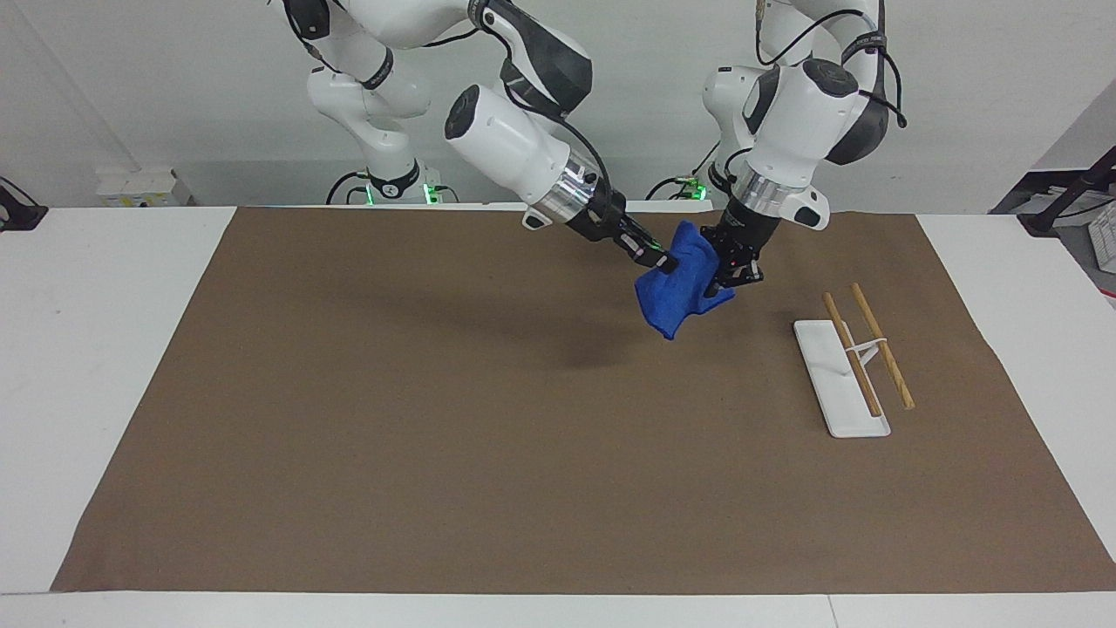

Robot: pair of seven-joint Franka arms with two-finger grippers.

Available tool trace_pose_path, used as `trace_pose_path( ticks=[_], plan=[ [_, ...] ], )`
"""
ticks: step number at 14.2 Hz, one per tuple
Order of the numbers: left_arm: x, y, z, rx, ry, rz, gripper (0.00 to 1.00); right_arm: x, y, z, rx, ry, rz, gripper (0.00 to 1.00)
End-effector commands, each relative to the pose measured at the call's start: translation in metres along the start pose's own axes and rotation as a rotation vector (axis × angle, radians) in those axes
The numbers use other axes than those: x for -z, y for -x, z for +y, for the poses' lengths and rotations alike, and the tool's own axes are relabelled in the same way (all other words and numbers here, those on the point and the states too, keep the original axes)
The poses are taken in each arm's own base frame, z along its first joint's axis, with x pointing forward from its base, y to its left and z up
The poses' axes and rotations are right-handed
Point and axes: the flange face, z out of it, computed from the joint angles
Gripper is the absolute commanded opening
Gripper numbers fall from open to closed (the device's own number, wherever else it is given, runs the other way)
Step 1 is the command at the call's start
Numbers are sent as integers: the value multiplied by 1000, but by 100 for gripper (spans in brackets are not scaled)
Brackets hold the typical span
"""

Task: Right arm passes towel to left arm to hang
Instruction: 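Grasp the towel with the left gripper while the right gripper holds it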

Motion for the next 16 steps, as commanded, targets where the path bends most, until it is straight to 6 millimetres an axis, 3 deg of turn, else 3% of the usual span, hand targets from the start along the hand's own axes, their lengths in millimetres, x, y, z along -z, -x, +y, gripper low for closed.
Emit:
trace_pose_path(
  ticks=[1, 6, 7, 8, 9, 12, 15, 16],
  plan=[
    [2, 2, 1, -10, 5, -20, 0, 0, 2, -3, -11, 5, -24, 0],
    [2, 3, 1, -13, 9, -22, 0, 0, 2, -2, -3, 12, -20, 2],
    [2, 2, 2, -10, 8, -21, 0, -1, 1, 0, 1, 26, -15, 19],
    [2, 2, 2, -13, 8, -19, 0, -3, 2, 4, 22, 56, -10, 51],
    [2, 1, 2, -11, 7, -18, 0, -4, 2, 8, 75, 79, 4, 100],
    [3, -5, 8, -99, 26, -23, 0, -2, -6, 14, 222, 125, 68, 100],
    [4, -35, 33, -237, 44, -6, 0, 5, -30, 17, 451, 210, 196, 100],
    [5, -50, 44, -250, 55, 1, 0, 15, -38, 14, 505, 235, 256, 100]
  ],
)
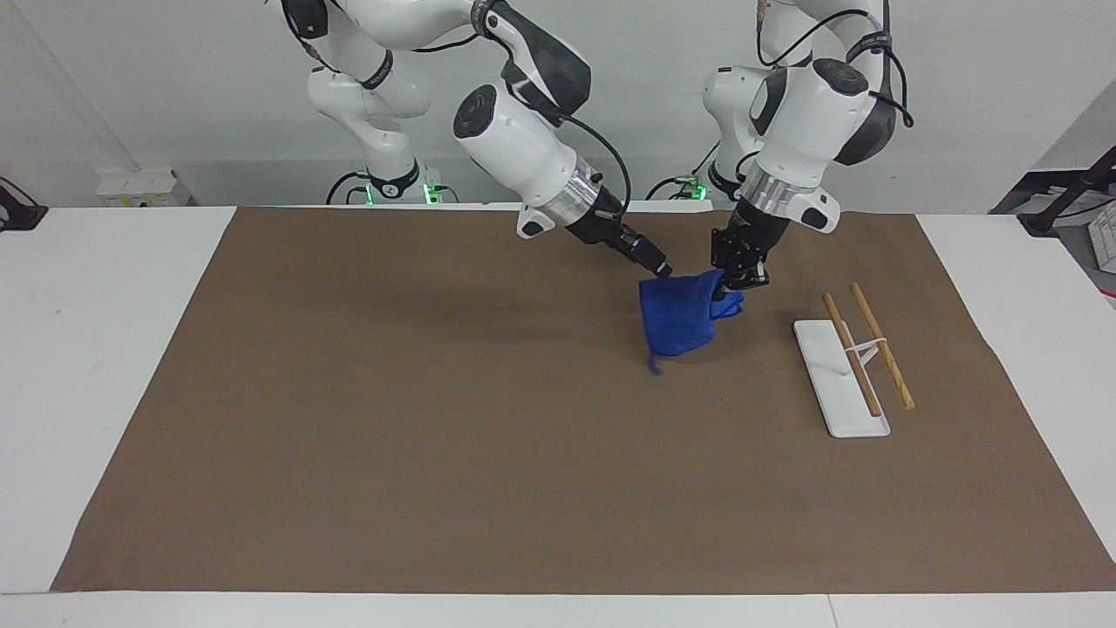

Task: Right arm passes towel to left arm to hang
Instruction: 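Open the right gripper and withdraw it from the towel, then drape the towel over the wooden rods with the left gripper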

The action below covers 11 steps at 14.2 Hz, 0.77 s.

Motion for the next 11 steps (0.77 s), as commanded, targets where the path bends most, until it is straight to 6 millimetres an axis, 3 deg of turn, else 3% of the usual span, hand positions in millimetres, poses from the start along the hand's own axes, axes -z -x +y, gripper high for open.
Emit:
trace_pose_path(
  ticks=[1, 5, 8, 11],
  plan=[
    [2, -40, 20, -69, 38, 6, 0, 25, -31, 15, 165, 104, 159, 100],
    [6, -88, 37, -141, 98, 29, 0, 76, -90, 46, 561, 390, 210, 100],
    [8, -124, 47, -211, 99, 51, 0, 151, -140, 89, 671, 604, 138, 100],
    [16, -155, 55, -261, 109, 72, 0, 231, -201, 131, 709, 651, 82, 100]
  ],
)
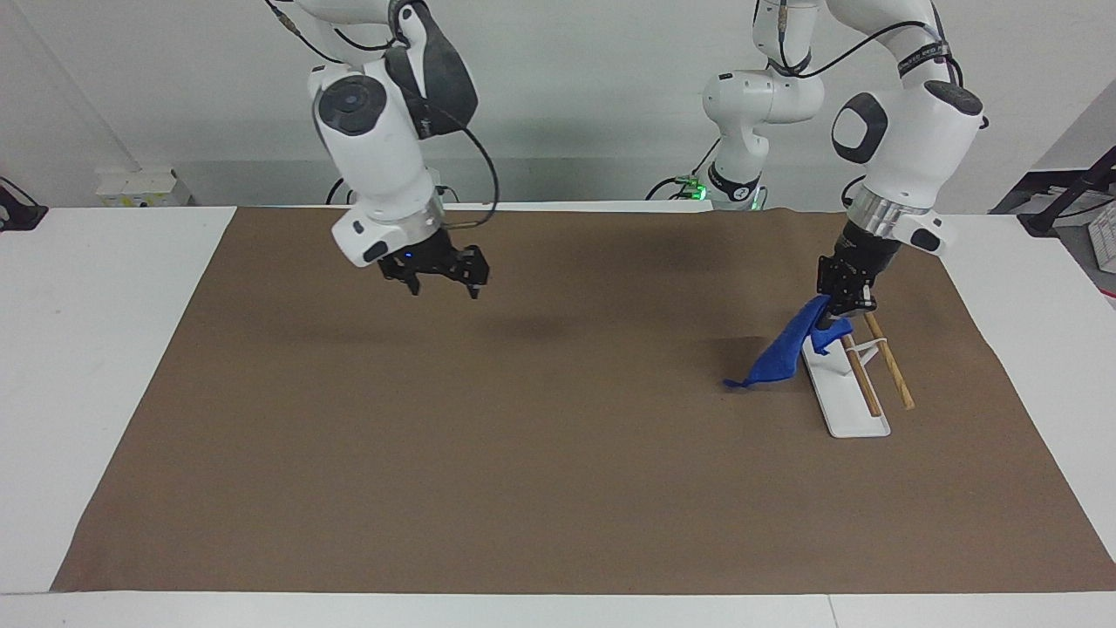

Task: Right arm passes towel to left arm to hang
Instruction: 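Drape the towel over the wooden rods with the left gripper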

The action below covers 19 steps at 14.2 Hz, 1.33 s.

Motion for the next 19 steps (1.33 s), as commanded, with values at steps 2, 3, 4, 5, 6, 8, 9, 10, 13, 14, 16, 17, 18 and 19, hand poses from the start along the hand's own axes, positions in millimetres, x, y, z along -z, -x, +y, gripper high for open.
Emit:
trace_pose_path(
  ticks=[2, 3, 4, 5, 6, 8, 9, 10, 13, 14, 16, 17, 18, 19],
  plan=[
    [6, -37, 4, -77, 36, 12, 0, 28, -12, 121, 107, 7, -6, 100],
    [8, -40, 10, -105, 43, 11, 0, 37, -14, 154, 133, 2, -5, 100],
    [13, -45, 16, -126, 58, 15, 0, 45, -13, 178, 147, -1, 8, 100],
    [15, -57, 20, -137, 64, 25, 0, 58, -13, 183, 151, 1, 35, 100],
    [18, -62, 24, -165, 71, 29, 0, 72, -12, 183, 146, 8, 51, 100],
    [23, -70, 28, -236, 86, 43, 0, 87, -9, 173, 133, 69, 48, 100],
    [22, -79, 27, -286, 81, 50, 0, 86, -11, 158, 130, 88, 48, 100],
    [24, -85, 26, -334, 80, 57, 0, 89, -11, 148, 130, 88, 59, 100],
    [33, -94, 32, -422, 82, 70, 0, 88, -11, 130, 94, 87, 63, 100],
    [35, -95, 37, -435, 84, 73, 0, 88, -11, 129, 91, 87, 60, 100],
    [45, -95, 51, -455, 56, 64, 1, 89, -9, 130, 88, 83, 59, 100],
    [48, -96, 58, -490, 20, 79, 1, 89, -9, 132, 86, 79, 57, 100],
    [48, -95, 60, -519, -14, 102, 1, 90, -9, 133, 86, 78, 58, 100],
    [48, -96, 58, -526, -21, 111, 1, 94, -6, 135, 84, 76, 67, 100]
  ],
)
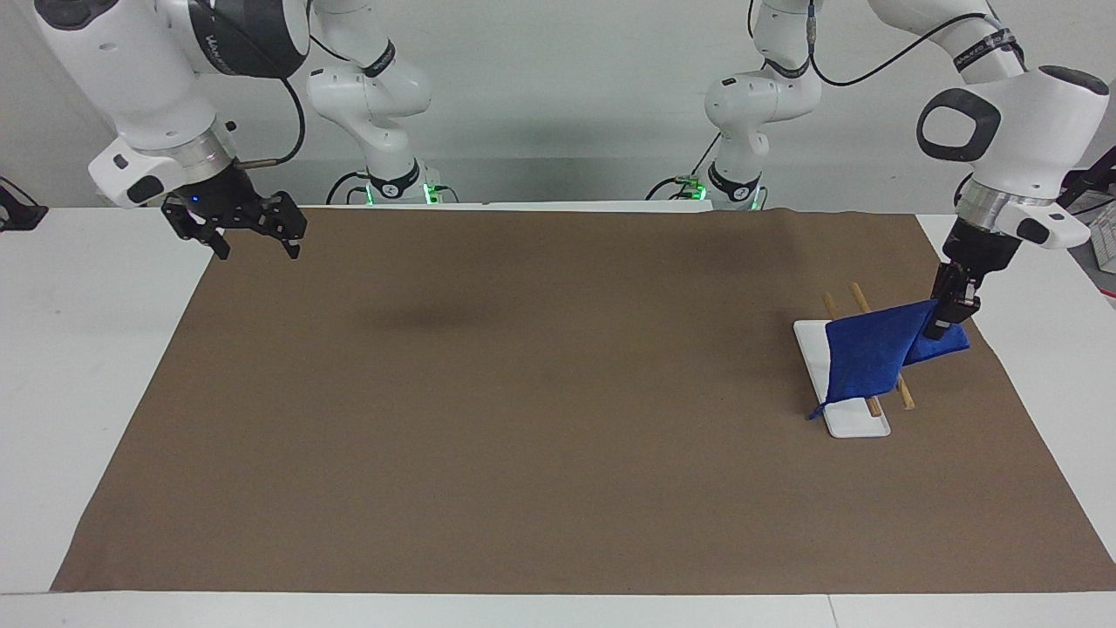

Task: Right arm passes towel to left arm to hang
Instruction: 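Drape the towel over the wooden rods with the left gripper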

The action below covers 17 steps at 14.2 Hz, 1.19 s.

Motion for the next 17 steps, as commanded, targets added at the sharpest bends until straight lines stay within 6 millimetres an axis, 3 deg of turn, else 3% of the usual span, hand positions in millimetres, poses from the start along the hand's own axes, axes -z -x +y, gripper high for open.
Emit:
trace_pose_path(
  ticks=[1, 5, 7, 12, 13, 14, 15, 16, 17],
  plan=[
    [-2, -8, 4, -50, -48, 4, 1, 12, 4, 8, -20, 5, 10, 100],
    [-10, -12, -18, -29, -58, 10, 2, 12, 7, 5, -15, 5, 8, 100],
    [-18, -23, -43, -1, -65, 26, 2, 12, 7, 4, -12, 5, 8, 100],
    [-28, -37, -69, -119, -98, 8, 6, 12, 7, 4, -12, 5, 8, 100],
    [-28, -39, -72, -125, -101, 6, 12, 12, 7, 4, -14, 4, 8, 100],
    [-28, -40, -74, -122, -106, 3, 30, 12, 7, 4, -14, 3, 7, 100],
    [-27, -41, -73, -123, -104, 5, 73, 12, 7, 4, -12, 4, 7, 100],
    [-25, -43, -72, -123, -103, 6, 99, 12, 8, 4, -12, 3, 7, 100],
    [-24, -44, -71, -124, -101, 9, 100, 12, 8, 5, -12, 4, 7, 100]
  ],
)
